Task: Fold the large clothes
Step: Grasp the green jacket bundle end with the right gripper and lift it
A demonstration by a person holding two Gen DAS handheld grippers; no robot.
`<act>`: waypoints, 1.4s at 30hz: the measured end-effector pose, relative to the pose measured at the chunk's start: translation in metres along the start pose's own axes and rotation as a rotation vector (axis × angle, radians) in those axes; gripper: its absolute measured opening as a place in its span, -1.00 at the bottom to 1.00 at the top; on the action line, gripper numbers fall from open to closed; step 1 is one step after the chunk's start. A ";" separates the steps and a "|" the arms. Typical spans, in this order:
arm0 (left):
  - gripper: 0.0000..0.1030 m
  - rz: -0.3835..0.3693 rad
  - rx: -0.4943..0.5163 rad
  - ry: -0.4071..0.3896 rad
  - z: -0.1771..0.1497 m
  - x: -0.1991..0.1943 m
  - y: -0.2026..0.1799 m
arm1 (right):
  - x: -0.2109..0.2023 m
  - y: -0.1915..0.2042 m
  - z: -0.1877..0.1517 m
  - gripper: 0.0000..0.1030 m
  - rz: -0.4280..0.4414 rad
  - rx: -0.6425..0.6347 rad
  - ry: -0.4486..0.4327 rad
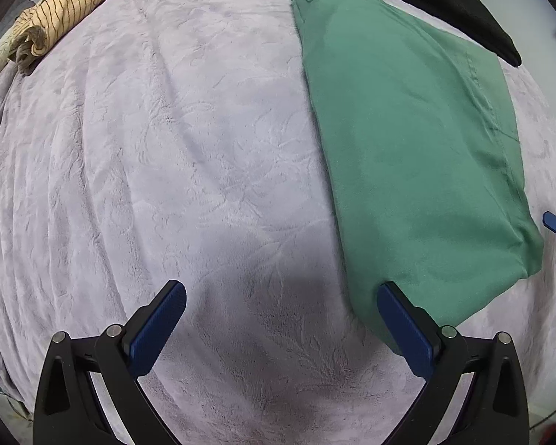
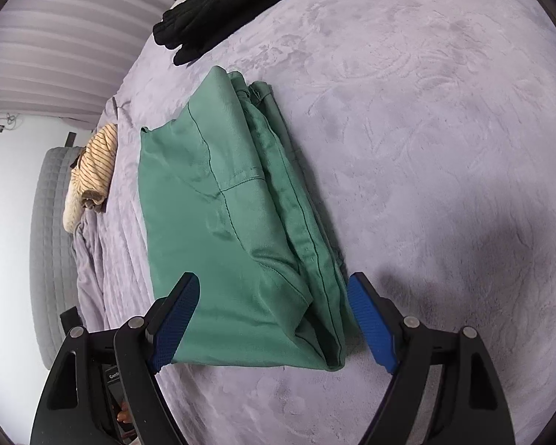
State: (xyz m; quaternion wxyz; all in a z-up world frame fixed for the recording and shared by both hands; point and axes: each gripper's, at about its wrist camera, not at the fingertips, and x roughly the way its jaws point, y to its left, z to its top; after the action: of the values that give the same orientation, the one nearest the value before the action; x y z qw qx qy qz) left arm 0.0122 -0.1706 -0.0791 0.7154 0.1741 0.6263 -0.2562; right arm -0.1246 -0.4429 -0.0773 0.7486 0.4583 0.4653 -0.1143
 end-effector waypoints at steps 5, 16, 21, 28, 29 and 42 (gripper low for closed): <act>1.00 -0.117 -0.044 -0.032 0.017 -0.010 0.009 | 0.007 -0.001 0.018 0.65 0.023 -0.028 0.015; 1.00 -0.321 -0.063 0.040 0.059 0.036 -0.003 | 0.042 -0.007 0.065 0.65 0.113 -0.044 0.076; 1.00 -0.419 -0.058 0.080 0.062 0.064 -0.019 | 0.077 -0.017 0.088 0.65 0.185 -0.006 0.122; 1.00 -0.399 -0.039 0.088 0.062 0.080 -0.037 | 0.109 -0.011 0.110 0.67 0.299 0.024 0.133; 0.89 -0.396 -0.038 0.083 0.063 0.078 -0.038 | 0.111 -0.013 0.111 0.67 0.308 0.042 0.133; -0.16 -0.457 0.066 -0.065 0.042 -0.010 -0.030 | 0.077 0.009 0.091 -0.56 0.554 0.120 0.126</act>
State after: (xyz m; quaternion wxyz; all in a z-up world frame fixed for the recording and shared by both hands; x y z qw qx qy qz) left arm 0.0278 -0.2177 -0.0601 0.6525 0.0426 0.6174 -0.4373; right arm -0.0234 -0.4904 -0.1200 0.6923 0.6177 0.3605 0.0959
